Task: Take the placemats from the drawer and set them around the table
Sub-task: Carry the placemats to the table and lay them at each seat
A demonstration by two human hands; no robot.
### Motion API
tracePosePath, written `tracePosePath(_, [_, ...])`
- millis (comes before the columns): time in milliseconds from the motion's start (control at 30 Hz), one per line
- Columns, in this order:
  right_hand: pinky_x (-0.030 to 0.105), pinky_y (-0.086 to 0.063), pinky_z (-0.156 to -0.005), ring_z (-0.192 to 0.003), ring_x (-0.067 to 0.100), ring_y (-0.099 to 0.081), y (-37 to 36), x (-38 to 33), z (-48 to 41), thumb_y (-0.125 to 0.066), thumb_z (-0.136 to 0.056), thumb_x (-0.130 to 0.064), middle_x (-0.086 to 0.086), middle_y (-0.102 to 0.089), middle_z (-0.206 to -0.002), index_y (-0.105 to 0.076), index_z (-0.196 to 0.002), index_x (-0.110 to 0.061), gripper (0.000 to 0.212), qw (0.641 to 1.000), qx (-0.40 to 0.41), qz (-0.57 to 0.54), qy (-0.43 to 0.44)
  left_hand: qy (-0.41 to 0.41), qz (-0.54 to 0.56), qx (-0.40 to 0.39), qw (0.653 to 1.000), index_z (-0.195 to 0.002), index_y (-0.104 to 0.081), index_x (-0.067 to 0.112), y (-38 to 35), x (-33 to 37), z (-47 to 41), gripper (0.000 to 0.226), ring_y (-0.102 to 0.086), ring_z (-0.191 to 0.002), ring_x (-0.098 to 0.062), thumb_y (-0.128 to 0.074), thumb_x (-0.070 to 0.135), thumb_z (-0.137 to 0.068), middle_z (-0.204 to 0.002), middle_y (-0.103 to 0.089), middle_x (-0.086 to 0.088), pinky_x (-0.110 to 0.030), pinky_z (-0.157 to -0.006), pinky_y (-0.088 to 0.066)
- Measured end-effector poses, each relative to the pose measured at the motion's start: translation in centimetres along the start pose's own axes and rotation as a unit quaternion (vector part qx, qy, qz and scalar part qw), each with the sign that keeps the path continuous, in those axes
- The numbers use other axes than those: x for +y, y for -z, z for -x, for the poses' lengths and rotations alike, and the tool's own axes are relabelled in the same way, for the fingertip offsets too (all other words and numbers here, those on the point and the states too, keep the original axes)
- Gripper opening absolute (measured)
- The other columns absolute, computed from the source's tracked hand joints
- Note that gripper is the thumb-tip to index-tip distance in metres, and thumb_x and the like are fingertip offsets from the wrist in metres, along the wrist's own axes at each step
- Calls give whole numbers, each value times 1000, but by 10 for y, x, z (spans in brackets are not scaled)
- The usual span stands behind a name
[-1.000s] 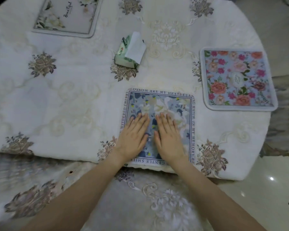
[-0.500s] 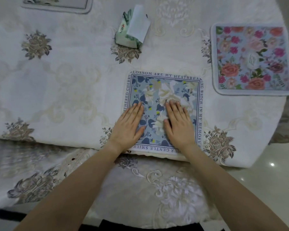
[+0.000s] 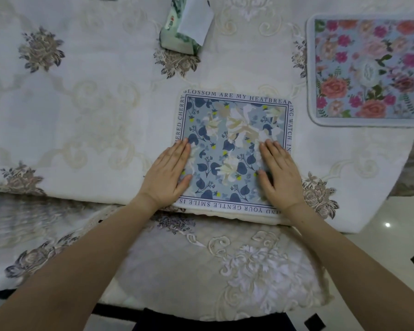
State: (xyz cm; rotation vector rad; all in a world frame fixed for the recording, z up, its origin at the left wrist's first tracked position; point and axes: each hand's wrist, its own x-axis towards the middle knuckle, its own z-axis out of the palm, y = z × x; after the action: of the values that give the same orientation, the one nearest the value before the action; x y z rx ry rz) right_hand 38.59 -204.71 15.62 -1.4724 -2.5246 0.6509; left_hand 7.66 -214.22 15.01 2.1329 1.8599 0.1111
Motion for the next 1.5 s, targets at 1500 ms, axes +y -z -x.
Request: tracePosePath(1500, [38,-9,-123,-150,17,-10,-9,-21,16,-31,-100,-39,2,-19,-162,-17,-155,-18,61,997,-32,64,-1,37,-19,-21,999,-154,-4,5,-5,24,10,76,2,-151,-21,-24,51,-98,-163,0,-13,-39,-122,-7])
